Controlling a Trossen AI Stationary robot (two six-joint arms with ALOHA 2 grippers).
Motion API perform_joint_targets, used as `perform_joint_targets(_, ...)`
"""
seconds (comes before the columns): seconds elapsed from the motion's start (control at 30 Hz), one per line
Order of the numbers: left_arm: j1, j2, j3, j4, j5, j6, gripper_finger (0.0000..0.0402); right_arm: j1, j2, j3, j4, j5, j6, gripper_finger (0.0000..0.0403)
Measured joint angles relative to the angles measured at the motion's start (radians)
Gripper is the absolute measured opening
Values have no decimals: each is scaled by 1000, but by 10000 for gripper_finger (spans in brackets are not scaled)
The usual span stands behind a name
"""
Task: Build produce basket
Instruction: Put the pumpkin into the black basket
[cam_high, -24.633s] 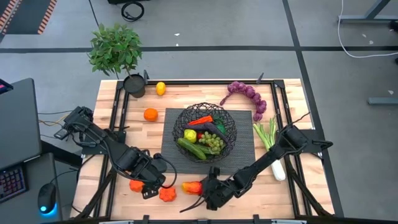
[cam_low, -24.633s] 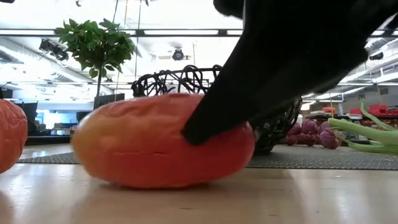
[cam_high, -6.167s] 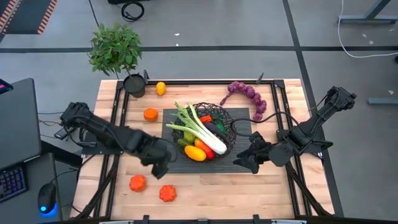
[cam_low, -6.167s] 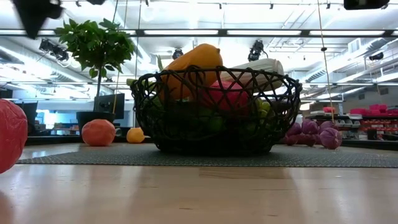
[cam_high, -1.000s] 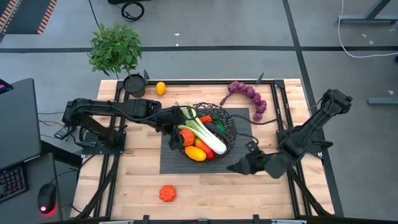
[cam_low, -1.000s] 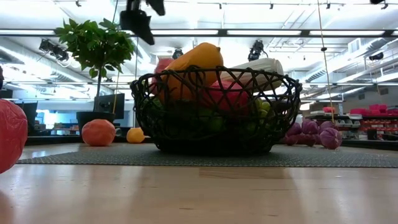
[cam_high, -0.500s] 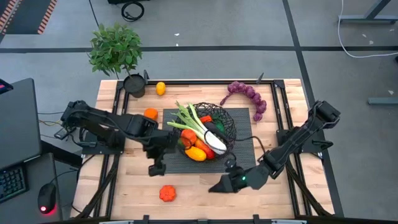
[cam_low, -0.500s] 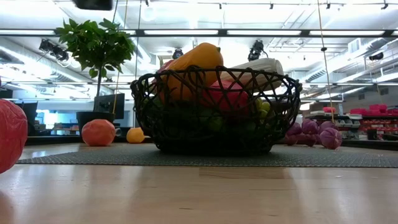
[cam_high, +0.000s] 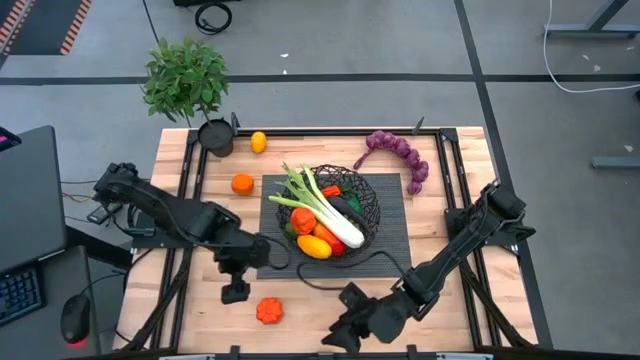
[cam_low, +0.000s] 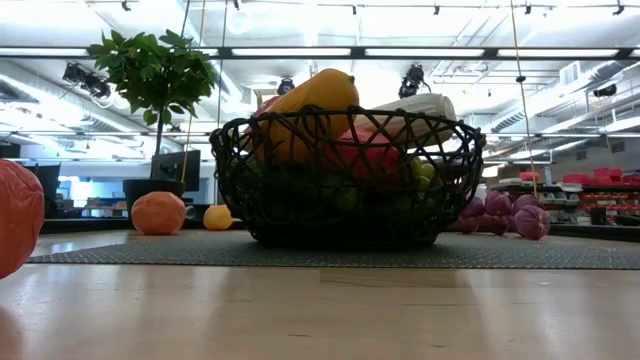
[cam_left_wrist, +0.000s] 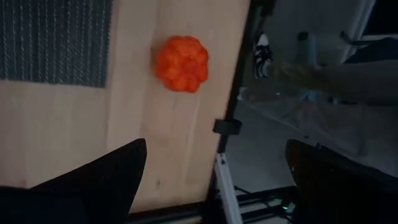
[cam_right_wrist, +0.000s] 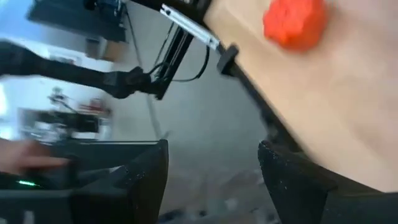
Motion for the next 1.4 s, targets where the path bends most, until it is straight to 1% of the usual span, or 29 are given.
perform_joint_targets(0.1,-1,-42,35,-4,-49,-73,392,-1,17,60,-75,62,-146,247)
perform_joint_targets(0.17,0,-71,76,-3,-121,-131,392,-11,27,94,-101,97,-234,245)
perform_joint_targets(0.23,-5,-100,126,-8,-207,-184,392,-22,34,112,-131,110,-334,245)
perform_joint_targets(0.3,-10,-126,186,-7,-299,-209,392,-39,53,131,-118,107,-411,245)
perform_joint_targets(0.4,-14,-141,268,-16,-400,-231,392,-65,90,142,-107,77,-488,245)
perform_joint_targets(0.5,-18,-145,326,-22,-447,-246,392,-87,129,142,-69,40,-555,245)
perform_joint_targets(0.63,-28,-144,366,-17,-457,-267,392,-111,185,143,52,-13,-630,248)
perform_joint_targets(0.73,-29,-144,373,-7,-459,-282,392,-127,217,143,85,-41,-651,255)
perform_joint_targets(0.83,-36,-143,373,-10,-463,-298,392,-136,228,142,78,-42,-659,264)
perform_joint_targets(0.97,-41,-135,373,-7,-460,-293,392,-141,250,142,120,11,-717,280)
perform_joint_targets(1.03,-41,-126,373,-6,-460,-291,392,-150,278,143,211,8,-760,294)
perform_joint_targets(1.13,-40,-118,374,-5,-450,-290,392,-163,319,143,300,-58,-796,323)
perform_joint_targets(1.2,-41,-114,374,-7,-436,-290,392,-172,346,143,321,-86,-786,346)
perform_joint_targets(1.3,-51,-113,374,-10,-424,-297,392,-185,382,142,314,-94,-777,385)
perform_joint_targets(1.4,-51,-115,374,-12,-425,-299,392,-197,409,142,350,-94,-793,395)
